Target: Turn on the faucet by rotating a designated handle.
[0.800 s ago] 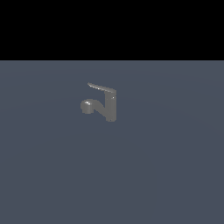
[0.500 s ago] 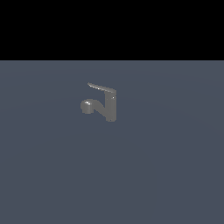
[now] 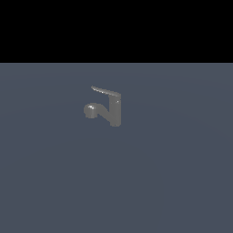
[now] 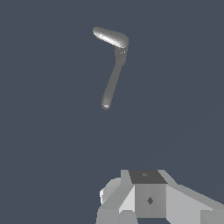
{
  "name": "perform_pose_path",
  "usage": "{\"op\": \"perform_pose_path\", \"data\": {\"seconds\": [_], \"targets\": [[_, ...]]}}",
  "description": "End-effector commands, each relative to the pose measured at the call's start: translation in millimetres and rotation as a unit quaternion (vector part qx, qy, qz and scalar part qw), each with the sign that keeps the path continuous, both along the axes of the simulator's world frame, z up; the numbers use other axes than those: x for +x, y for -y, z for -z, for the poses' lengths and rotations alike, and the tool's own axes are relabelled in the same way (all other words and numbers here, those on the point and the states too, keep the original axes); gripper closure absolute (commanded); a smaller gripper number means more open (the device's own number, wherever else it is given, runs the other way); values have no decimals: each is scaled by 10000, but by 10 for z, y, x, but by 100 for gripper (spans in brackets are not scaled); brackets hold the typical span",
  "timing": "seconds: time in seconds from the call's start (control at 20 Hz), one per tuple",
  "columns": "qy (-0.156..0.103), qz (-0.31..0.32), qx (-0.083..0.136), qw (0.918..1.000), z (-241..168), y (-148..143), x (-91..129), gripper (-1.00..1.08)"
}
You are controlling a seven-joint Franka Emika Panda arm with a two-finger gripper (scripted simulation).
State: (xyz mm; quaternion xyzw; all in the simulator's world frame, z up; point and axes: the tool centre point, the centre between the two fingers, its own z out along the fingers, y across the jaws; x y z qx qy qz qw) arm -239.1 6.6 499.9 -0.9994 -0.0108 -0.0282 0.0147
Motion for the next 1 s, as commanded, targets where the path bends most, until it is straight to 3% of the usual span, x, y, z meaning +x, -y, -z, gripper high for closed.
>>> {"op": "perform_pose_path", "data": {"seconds": [0.0, 0.55, 0.95], "targets": [[-5, 53, 6, 10000, 0, -2, 28, 108], [-56, 777, 95, 9969, 7, -31, 417, 108], [-131, 1710, 185, 9850, 86, -75, 929, 108]]}}
